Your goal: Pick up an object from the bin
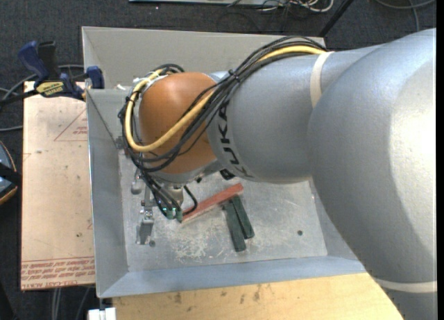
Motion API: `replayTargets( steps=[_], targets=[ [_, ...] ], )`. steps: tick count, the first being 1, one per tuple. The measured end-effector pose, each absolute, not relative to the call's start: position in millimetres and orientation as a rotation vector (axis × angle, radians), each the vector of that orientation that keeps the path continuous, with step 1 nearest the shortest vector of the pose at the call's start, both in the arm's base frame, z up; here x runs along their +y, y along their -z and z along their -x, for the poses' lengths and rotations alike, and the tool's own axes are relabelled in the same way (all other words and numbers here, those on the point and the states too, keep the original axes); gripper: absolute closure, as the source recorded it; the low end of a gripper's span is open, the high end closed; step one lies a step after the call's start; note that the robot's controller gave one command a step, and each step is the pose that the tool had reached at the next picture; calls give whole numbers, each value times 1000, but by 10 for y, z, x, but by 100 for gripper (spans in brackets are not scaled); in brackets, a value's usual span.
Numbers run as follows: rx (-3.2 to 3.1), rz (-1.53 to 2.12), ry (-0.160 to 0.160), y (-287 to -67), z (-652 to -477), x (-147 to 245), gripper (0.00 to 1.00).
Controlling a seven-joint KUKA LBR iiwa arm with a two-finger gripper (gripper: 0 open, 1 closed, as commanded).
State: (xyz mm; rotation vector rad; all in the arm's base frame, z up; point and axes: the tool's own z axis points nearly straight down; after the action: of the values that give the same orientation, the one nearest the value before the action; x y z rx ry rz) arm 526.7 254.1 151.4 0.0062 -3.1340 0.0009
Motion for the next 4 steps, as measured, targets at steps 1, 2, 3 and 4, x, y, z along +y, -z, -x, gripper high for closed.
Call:
replayTargets(
  steps=[1, 2, 3, 4],
  targets=[
    [-3141, -1, 2, -1561, -5290, 2530, 0],
    [-3142, 2, 3, -1927, -5756, 2181, 0],
    [-3149, -81, 2, -1934, -5870, 2038, 0],
    [-3138, -252, 4, -1377, -5758, 1846, 0]
  ],
)
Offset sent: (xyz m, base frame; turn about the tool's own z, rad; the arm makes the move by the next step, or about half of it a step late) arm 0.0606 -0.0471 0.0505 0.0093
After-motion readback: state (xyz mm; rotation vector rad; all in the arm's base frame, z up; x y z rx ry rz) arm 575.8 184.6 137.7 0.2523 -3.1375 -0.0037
